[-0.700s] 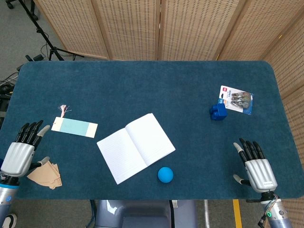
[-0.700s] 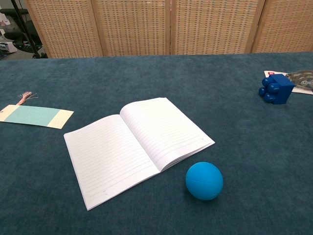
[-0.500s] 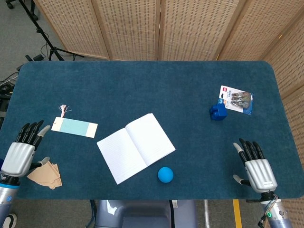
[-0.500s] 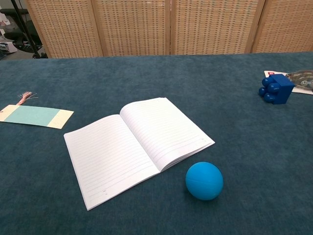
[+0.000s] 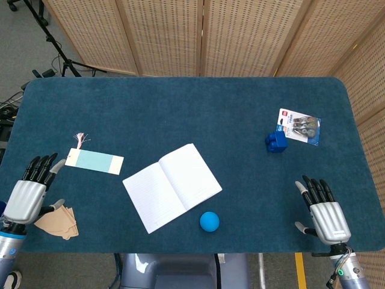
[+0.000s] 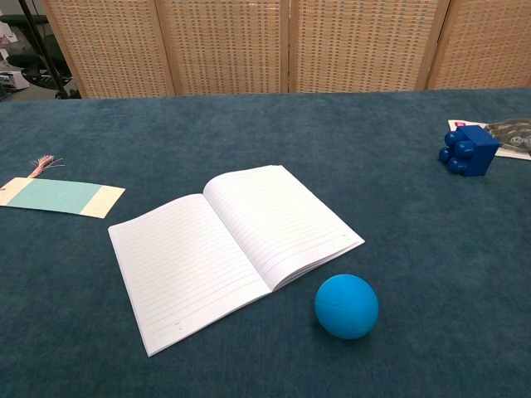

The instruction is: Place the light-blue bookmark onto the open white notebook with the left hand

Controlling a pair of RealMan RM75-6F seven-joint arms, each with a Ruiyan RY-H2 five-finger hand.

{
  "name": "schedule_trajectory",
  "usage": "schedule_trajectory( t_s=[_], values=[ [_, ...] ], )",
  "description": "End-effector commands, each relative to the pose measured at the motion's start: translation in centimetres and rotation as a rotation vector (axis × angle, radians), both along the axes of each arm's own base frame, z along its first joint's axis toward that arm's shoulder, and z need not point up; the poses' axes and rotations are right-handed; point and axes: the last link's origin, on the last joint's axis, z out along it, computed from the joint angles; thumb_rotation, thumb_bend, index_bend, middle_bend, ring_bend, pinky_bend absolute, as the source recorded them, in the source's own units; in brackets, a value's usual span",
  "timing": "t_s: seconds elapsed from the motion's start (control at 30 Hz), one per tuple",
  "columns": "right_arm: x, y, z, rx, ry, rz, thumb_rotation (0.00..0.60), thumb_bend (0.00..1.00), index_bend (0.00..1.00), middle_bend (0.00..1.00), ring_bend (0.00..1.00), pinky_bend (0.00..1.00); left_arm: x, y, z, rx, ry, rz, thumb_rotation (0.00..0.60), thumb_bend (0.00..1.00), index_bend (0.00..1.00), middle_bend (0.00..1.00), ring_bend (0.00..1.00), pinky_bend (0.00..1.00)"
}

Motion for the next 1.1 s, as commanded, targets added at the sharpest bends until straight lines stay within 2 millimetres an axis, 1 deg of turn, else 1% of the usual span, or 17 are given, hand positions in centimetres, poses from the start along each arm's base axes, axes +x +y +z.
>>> schedule_trajectory(
  t_s=[0.03,0.27,0.5,0.67,0.73,0.87,1.0,1.1],
  values=[
    [0.0,0.0,0.0,0.001,0.0,0.0,0.6,0.09,0.0,0.0,0.0,0.0,0.1,0.0,0.0,0.003,0.002,-0.002,0.6,0.12,0.0,0.0,0.0,0.0],
    [0.0,0.0,-0.1,0.004,0.003,0.0,0.6,0.09,0.0,0.0,0.0,0.0,0.0,0.3,-0.2,-0.006,-0.002,0.001,0.6,0.12,0.0,0.0,0.0,0.0],
    [-0.1,-0.1,0.0,-0.004,-0.002,-0.003,0.6,0.09,0.0,0.0,0.0,0.0,-0.3,1.6,-0.1,-0.04,-0.047,0.028,0.6,0.13,0.0,0.0,0.0,0.0],
    [-0.2,-0.3,-0.1,-0.005,0.006,-0.01,0.6,0.09,0.0,0.0,0.0,0.0,-0.5,3.4,0.6,-0.071,-0.039,0.055,0.6,0.13,0.0,0.0,0.0,0.0],
    [-0.2,-0.3,-0.2,-0.004,0.007,-0.011,0.6,0.09,0.0,0.0,0.0,0.0,-0.4,5.0,1.5,-0.088,-0.037,0.077,0.6,0.13,0.0,0.0,0.0,0.0],
    [-0.2,-0.4,-0.2,-0.005,0.009,-0.014,0.6,0.09,0.0,0.0,0.0,0.0,-0.1,7.0,2.6,-0.131,-0.016,0.119,0.6,0.14,0.0,0.0,0.0,0.0],
    [-0.2,-0.4,-0.2,-0.006,0.01,-0.015,0.6,0.09,0.0,0.0,0.0,0.0,0.1,8.7,3.1,-0.16,0.028,0.158,0.6,0.15,0.03,0.0,0.0,0.0],
    [-0.2,-0.4,-0.2,-0.007,0.009,-0.015,0.6,0.09,0.0,0.0,0.0,0.0,0.3,9.7,3.1,-0.178,0.058,0.181,0.6,0.15,0.07,0.0,0.0,0.0]
  ],
)
